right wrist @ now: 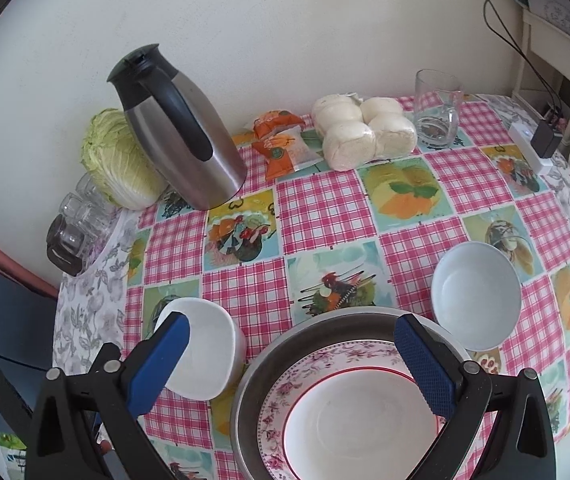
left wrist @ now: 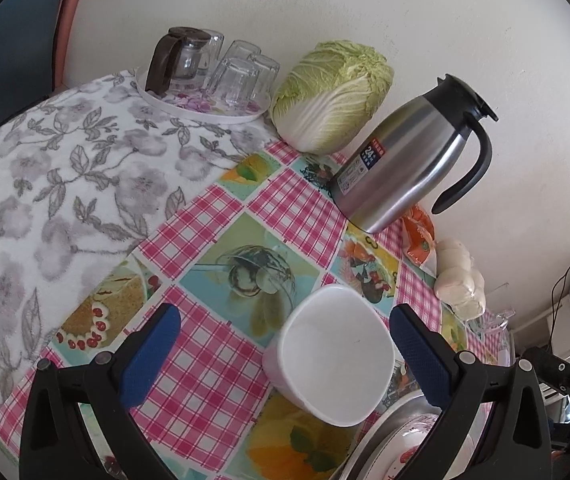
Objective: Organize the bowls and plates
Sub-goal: 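Move both open tools to the rim of the white square bowl, then close both tools on the white square bowl rim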
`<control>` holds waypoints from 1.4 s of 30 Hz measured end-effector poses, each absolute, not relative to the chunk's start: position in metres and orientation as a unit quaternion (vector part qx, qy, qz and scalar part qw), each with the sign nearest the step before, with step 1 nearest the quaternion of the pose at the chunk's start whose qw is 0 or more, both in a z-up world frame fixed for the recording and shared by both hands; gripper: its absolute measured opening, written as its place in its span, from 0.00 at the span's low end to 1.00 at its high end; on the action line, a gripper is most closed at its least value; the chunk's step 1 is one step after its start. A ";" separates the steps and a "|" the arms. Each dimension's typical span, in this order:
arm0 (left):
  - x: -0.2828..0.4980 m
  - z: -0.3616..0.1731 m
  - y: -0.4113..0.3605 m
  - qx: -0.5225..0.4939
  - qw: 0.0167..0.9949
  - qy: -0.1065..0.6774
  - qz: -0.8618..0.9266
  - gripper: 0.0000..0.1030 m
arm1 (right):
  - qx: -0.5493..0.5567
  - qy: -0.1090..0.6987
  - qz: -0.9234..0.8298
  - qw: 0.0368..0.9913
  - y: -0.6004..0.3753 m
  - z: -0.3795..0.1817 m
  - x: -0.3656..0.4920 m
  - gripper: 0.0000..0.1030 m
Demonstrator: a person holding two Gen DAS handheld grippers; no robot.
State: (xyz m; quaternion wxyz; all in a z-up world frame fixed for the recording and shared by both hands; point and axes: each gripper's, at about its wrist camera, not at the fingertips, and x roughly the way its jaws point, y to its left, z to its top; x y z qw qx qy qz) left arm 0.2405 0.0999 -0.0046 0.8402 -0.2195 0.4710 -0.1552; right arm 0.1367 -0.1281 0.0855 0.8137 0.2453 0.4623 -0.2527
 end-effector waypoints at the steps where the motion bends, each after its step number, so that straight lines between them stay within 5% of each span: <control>1: 0.242 -0.007 0.100 -0.222 0.838 0.474 -0.155 1.00 | 0.244 0.464 -0.251 0.813 -0.127 0.084 0.139 1.00; 15: 0.256 -0.044 0.098 -0.242 0.797 0.528 -0.164 1.00 | 0.227 0.506 -0.224 0.801 -0.109 0.040 0.178 1.00; 19: 0.258 -0.057 0.091 -0.233 0.785 0.548 -0.170 0.90 | 0.207 0.529 -0.218 0.794 -0.101 0.023 0.187 0.99; 24: 0.260 -0.067 0.085 -0.217 0.779 0.565 -0.166 0.81 | 0.185 0.549 -0.213 0.787 -0.093 0.007 0.194 0.78; 29: 0.259 -0.075 0.082 -0.214 0.769 0.578 -0.169 0.74 | 0.181 0.555 -0.207 0.785 -0.086 -0.003 0.199 0.73; 36: 0.258 -0.079 0.076 -0.212 0.762 0.586 -0.176 0.46 | 0.147 0.553 -0.203 0.794 -0.074 -0.004 0.207 0.64; 42: 0.258 -0.082 0.074 -0.215 0.759 0.589 -0.177 0.42 | 0.150 0.559 -0.192 0.793 -0.072 -0.010 0.210 0.44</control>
